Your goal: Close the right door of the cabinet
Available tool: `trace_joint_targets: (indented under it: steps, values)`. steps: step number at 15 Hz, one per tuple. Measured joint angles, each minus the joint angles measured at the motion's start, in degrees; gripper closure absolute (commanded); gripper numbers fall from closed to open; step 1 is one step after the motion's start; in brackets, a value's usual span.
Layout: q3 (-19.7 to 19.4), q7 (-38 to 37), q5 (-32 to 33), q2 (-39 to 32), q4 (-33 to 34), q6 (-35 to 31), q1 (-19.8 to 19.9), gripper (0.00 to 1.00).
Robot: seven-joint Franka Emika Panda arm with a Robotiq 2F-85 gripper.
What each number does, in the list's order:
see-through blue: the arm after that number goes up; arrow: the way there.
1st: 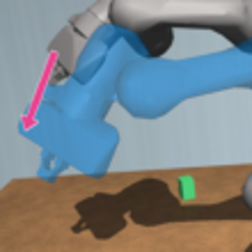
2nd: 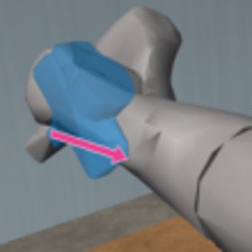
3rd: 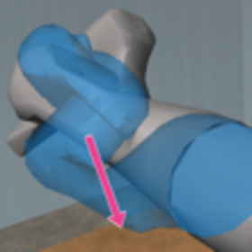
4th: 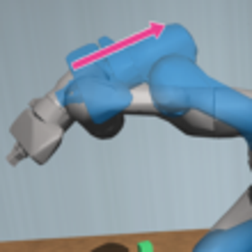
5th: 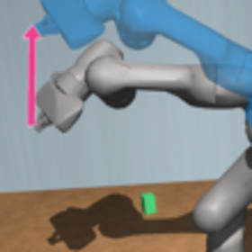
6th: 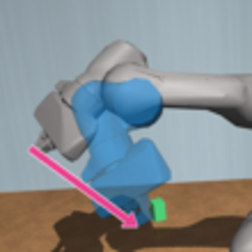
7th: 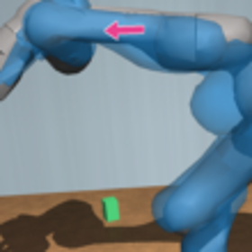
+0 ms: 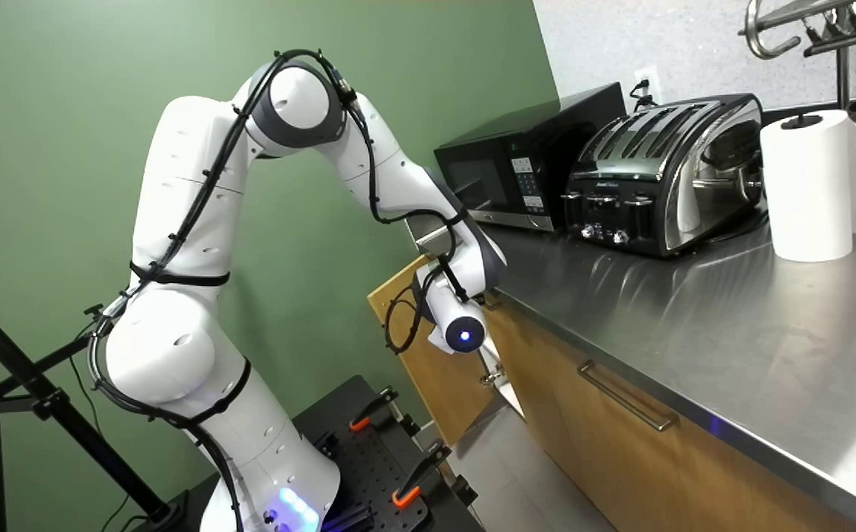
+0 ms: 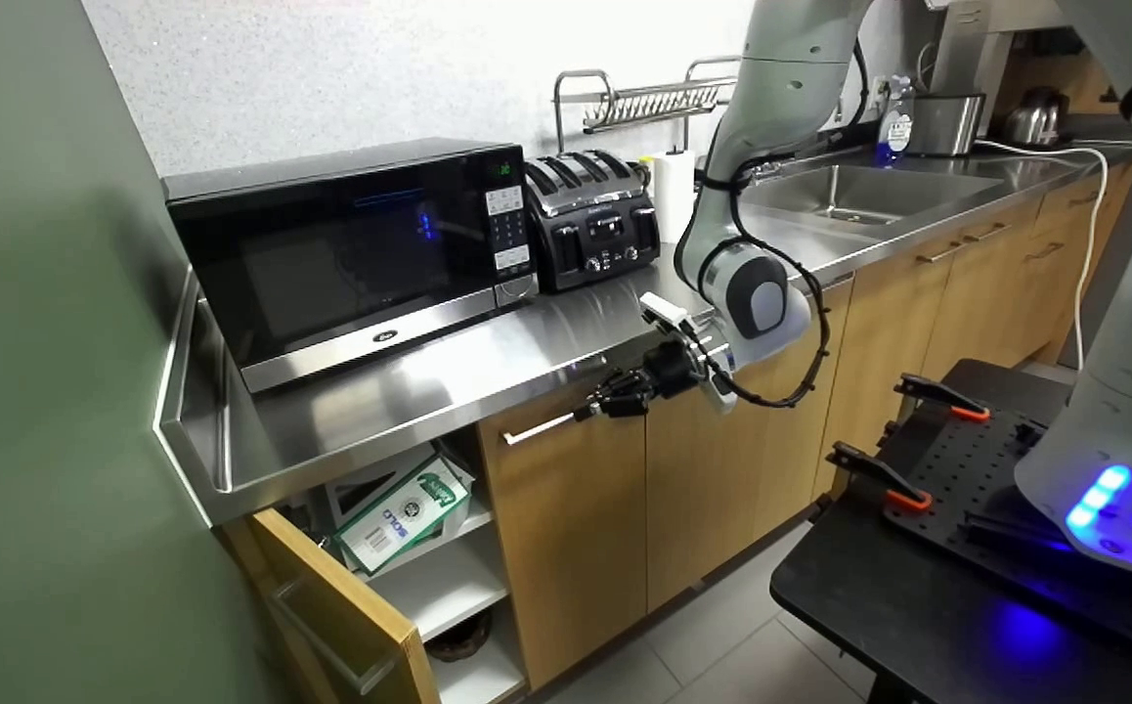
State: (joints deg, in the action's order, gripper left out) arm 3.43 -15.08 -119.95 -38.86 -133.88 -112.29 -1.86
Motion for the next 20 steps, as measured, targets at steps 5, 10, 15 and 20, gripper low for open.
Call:
trace_joint_targets:
  steps: [5,10,15,20]
  values:
    - [-0.1,-0.07,7.29,12.6,-8.37,-5.84,-3.48,1.0]
    - [0.87,-6.52,17.31,27.63,-13.47,-19.37,-7.2,1.0]
    - [4.37,-21.6,31.02,39.11,-15.79,-28.96,-9.14,1.0]
    - [6.71,-38.93,44.89,44.18,-16.49,-29.37,-9.18,0.95]
